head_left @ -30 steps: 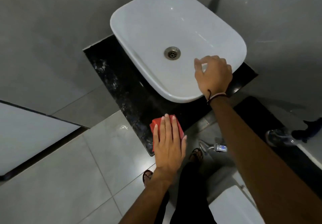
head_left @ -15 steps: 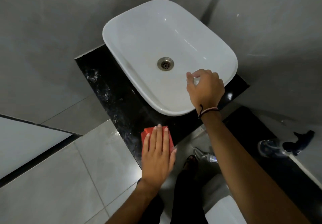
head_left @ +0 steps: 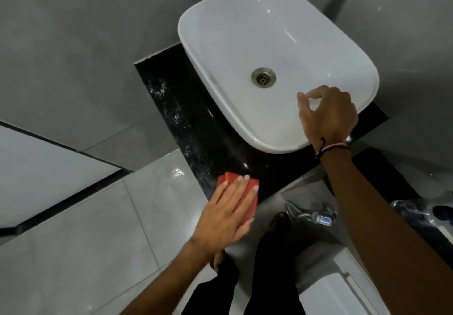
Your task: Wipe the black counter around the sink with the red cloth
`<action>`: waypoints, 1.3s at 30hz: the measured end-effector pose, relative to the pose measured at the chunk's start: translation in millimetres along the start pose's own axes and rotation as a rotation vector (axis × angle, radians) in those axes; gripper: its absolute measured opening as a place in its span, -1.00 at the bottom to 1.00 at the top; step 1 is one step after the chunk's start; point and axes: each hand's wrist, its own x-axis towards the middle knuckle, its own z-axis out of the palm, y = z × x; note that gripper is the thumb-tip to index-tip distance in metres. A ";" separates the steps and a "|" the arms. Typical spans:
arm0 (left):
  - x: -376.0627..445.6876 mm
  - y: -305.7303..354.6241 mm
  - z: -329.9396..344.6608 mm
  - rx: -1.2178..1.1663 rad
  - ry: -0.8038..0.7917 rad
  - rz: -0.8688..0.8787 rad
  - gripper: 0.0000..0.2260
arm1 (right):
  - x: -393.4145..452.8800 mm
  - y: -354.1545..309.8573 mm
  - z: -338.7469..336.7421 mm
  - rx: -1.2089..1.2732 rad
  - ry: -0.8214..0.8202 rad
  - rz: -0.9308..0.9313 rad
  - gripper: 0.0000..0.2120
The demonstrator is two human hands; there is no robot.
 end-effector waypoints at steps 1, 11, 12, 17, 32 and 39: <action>-13.6 -15.2 -2.0 0.014 -0.007 0.060 -0.34 | 0.5 -0.6 0.5 -0.011 -0.004 0.002 -0.55; -4.5 -30.2 -7.4 -0.099 -0.012 -0.059 -0.43 | -4.0 -3.3 0.2 0.034 0.016 -0.013 -0.50; -1.6 -34.6 -7.1 -0.110 -0.014 -0.025 -0.44 | -3.7 -1.9 -0.4 0.015 -0.006 -0.044 -0.50; 12.3 -77.7 -6.9 -0.160 -0.028 0.247 -0.46 | -3.5 -4.9 -4.7 0.017 -0.190 -0.292 -0.50; 151.1 -355.7 -45.2 -0.034 0.028 0.059 -0.47 | -5.2 1.3 -4.6 0.148 -0.126 -0.399 -0.62; 180.7 -304.1 -44.5 -0.149 0.152 -0.652 -0.45 | -3.5 -3.8 -7.8 0.111 -0.195 -0.334 -0.59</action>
